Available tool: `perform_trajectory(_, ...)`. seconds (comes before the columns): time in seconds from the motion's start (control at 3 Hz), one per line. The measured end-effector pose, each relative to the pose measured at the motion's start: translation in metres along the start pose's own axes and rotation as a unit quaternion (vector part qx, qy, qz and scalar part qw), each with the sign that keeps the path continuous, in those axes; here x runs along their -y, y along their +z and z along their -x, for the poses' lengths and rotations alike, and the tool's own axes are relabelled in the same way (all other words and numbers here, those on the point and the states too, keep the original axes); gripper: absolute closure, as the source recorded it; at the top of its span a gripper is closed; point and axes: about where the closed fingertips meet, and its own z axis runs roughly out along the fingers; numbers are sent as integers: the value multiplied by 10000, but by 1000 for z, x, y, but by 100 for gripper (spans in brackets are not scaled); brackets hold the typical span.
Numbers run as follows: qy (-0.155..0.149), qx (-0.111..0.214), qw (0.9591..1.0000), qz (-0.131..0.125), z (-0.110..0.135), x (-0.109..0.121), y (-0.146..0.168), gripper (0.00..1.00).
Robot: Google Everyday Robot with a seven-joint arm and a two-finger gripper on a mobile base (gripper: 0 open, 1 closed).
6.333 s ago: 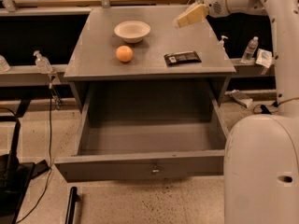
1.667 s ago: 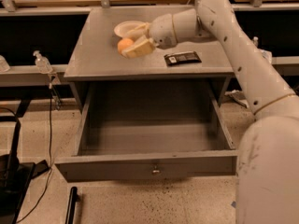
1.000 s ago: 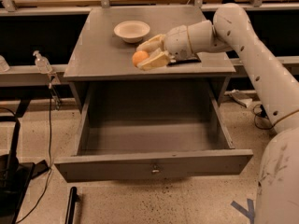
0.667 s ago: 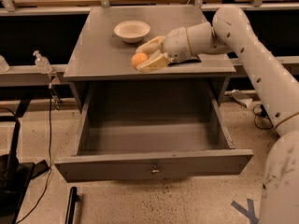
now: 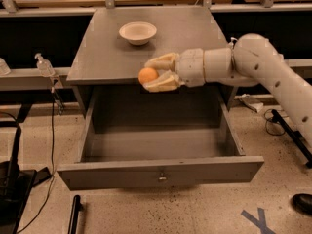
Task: Place orange into top drawer
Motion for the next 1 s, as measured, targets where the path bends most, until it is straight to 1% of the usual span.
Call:
perform_trajectory(0.33,404,25,9992,-3,-42,-50,20,100)
perform_trajectory(0.67,854,-71,9962,162,-93,-95,47,100)
perform_trajectory(1.0,853,-146,9961,195,-95,-95,48,100)
